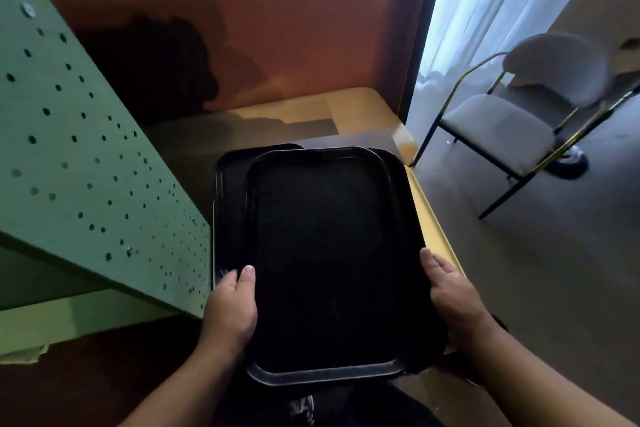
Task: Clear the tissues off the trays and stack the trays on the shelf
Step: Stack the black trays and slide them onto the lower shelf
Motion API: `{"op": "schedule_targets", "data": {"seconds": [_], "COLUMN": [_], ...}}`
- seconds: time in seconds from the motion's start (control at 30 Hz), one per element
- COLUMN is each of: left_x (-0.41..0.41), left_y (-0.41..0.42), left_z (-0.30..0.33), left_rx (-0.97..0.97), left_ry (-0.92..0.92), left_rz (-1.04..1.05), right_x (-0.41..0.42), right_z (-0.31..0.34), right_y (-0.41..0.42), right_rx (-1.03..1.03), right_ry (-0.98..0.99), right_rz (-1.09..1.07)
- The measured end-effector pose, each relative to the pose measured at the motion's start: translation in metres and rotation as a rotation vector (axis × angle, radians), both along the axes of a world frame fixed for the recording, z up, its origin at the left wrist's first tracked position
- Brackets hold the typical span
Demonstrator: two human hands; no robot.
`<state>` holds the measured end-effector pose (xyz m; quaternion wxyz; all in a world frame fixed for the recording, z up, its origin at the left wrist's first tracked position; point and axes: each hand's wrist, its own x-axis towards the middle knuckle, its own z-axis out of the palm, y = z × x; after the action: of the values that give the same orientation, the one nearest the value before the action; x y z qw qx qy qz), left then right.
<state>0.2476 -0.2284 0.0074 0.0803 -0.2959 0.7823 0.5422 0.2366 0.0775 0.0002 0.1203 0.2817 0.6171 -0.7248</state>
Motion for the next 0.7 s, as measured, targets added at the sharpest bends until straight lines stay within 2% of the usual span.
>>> {"op": "schedule_targets", "data": {"seconds": [0.17, 0.37, 0.47, 0.6, 0.7], "left_x": [-0.029, -0.061, -0.071, -0.075, -0.079], "left_y": [0.032, 0.08, 0.1, 0.117, 0.12], "left_z": [0.012, 0.007, -0.004, -0.011, -0.008], "left_rx": [-0.029, 0.026, 0.002, -0.027, -0.049], "left_ry": [0.063, 0.124, 0.115, 0.098, 0.091], "left_rz": [-0.028, 0.017, 0.053, 0.126, 0.174], "right_x": [-0.025, -0.056, -0.071, -0.104, -0.122], "right_z": [0.006, 0.011, 0.015, 0.001, -0.02], "right_y": [0.027, 0.06, 0.079, 0.092, 0.083], "right_rx": [-0.057, -0.302, -0.246, -0.091, 0.011], "right_ry": [0.026, 0.021, -0.006, -0.144, -0.173], "right_rz": [0.014, 0.044, 0.132, 0.272, 0.267]}}
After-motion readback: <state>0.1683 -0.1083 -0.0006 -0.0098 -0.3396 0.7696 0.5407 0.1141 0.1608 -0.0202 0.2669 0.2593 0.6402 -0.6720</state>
